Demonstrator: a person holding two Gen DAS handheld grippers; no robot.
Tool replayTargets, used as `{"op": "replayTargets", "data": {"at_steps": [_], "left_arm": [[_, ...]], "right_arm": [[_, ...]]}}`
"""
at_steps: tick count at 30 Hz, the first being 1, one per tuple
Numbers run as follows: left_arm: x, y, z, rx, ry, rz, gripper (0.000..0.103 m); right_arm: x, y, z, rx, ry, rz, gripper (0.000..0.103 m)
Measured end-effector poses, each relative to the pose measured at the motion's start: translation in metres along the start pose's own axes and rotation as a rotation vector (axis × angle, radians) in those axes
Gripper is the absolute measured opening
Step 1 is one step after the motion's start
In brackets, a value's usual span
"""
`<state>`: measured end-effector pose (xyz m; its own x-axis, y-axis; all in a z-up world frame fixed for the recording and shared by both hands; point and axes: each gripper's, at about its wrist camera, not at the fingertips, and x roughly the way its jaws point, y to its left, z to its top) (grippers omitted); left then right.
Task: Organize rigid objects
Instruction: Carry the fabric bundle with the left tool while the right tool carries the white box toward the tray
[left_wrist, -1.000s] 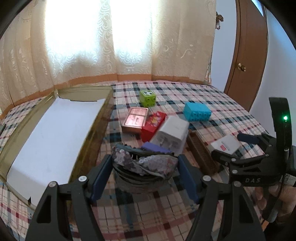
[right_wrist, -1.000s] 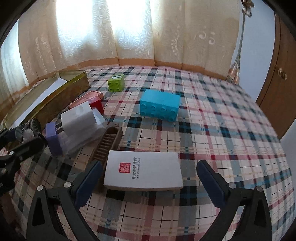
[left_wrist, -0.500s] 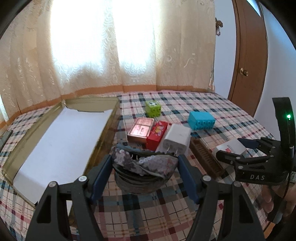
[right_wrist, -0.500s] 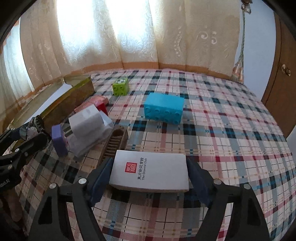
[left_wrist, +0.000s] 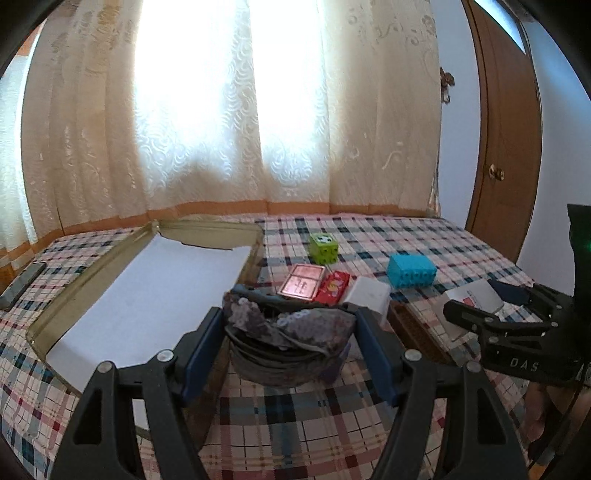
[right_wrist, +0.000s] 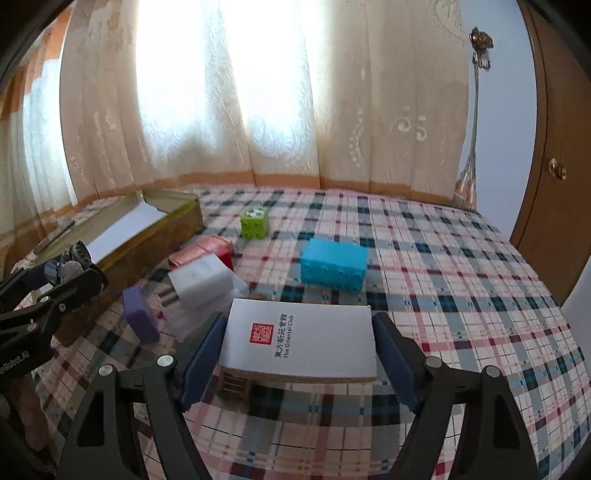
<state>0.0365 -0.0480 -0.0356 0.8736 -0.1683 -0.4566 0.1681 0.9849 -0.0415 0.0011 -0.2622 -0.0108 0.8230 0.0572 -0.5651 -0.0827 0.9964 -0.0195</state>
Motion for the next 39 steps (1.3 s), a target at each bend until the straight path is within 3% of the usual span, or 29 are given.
{"op": "replayTargets", "data": {"at_steps": [11,21,39], "left_arm": [[-0.013,0.016,-0.001,-0.025,-0.057,0.047,0.072],[-0.023,0.021,-0.002,-0.025,-0.112,0.074,0.072],[-0.029,0.05,-0.004,-0.073,-0.131,0.11,0.072]], "right_arm": [[-0.01,0.016,0.004,0.028,-0.109,0.039,0.081],[-0.016,0.028,0.005,0.049,-0.154,0.067,0.081],[-0.023,0.061,0.009,0.034,-0.258,0.087,0.081]]}}
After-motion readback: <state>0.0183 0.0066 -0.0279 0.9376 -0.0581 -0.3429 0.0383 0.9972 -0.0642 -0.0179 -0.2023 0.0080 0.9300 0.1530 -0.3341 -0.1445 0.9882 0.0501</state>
